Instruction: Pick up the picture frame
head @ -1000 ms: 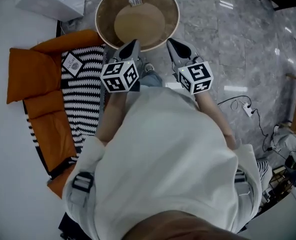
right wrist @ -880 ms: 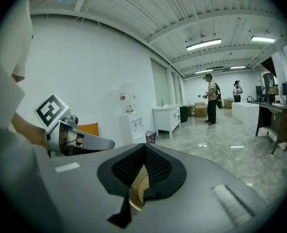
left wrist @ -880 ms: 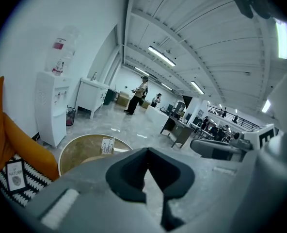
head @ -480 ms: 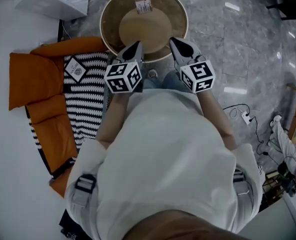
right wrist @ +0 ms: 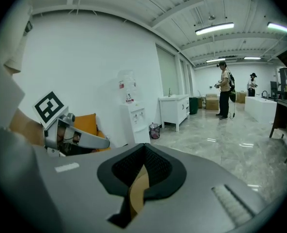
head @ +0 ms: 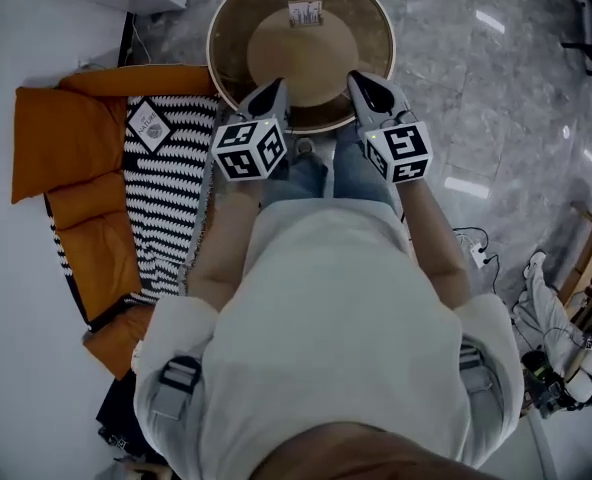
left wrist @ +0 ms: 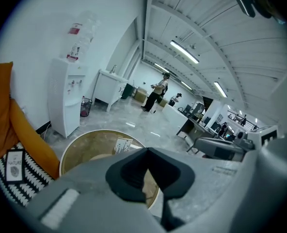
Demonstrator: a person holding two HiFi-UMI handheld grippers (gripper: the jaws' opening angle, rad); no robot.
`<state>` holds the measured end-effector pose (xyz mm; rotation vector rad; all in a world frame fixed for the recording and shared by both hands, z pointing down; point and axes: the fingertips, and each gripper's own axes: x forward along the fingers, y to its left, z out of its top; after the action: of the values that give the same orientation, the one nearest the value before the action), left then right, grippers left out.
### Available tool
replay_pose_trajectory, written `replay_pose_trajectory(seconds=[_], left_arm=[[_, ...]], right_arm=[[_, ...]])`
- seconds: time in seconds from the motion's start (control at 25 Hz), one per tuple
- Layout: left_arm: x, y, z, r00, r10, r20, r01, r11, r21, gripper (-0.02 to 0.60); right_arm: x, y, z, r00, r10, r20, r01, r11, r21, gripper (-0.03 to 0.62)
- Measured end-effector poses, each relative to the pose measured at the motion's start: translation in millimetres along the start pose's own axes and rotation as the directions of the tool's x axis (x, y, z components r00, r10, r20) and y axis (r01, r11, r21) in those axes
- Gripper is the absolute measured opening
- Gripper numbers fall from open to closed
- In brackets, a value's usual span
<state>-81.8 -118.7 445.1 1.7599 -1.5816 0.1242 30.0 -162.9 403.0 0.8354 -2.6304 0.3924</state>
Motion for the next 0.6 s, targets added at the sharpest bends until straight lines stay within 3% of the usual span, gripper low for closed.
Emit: replay_pose_trajectory(seconds=[0.6], left_arm=[[107, 56, -9, 0.995, 0.102, -0.022, -0.104, 0.99, -0.098, 0.001]], right_arm=[[115, -71, -43, 0.989, 0.101, -0.112, -0.104, 0.994, -0.029, 0.0]])
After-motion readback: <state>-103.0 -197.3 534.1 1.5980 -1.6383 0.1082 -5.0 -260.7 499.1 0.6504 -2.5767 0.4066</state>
